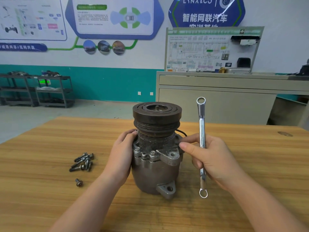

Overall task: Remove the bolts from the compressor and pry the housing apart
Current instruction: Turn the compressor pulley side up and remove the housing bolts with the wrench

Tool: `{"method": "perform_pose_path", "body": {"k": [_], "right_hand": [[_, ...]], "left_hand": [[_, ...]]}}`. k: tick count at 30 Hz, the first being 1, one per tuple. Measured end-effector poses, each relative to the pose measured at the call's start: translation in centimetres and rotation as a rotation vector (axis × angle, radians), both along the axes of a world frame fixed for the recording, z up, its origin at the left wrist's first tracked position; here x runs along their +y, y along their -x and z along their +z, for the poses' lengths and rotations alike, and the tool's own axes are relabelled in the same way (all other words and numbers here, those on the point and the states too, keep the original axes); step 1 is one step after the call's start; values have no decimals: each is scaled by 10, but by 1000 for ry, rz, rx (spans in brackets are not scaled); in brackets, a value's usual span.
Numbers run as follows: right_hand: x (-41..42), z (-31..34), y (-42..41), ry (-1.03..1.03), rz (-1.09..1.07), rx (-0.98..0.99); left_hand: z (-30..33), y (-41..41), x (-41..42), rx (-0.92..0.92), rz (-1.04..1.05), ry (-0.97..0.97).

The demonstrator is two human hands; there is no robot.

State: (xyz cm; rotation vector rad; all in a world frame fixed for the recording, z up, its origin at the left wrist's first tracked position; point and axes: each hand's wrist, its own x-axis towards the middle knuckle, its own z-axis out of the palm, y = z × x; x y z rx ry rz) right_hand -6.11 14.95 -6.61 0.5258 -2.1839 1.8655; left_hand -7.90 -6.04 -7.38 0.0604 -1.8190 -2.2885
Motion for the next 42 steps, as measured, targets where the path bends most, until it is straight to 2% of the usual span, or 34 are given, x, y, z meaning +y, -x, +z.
{"method": "perform_pose_path", "body": {"k": [3,7,12,16,20,24,30,34,42], "right_hand": [[2,1,-2,-13,40,13],[-7,0,-3,35,-18,18],[-3,0,-3,98,69,-20],[-6,-3,0,94,13,-20],[-2,-2,-1,112,79,-54],[-5,-4,1,85,32,-48],[-2,-4,-1,137,85,-93],[-7,-5,-1,150,24,-95],[-8,-5,-4,181,82,-106]], "left_hand": [[0,0,0,-2,-1,-2],[-1,1,0,-4,0,-1],[-1,2,0,-4,-1,-4],[1,0,1,2,9,5],[1,-1,1,12,8,14],[1,-2,1,42,8,46],[2,-3,1,28,-2,28],[1,-2,0,30,15,44],[0,-1,0,31,20,36]]}}
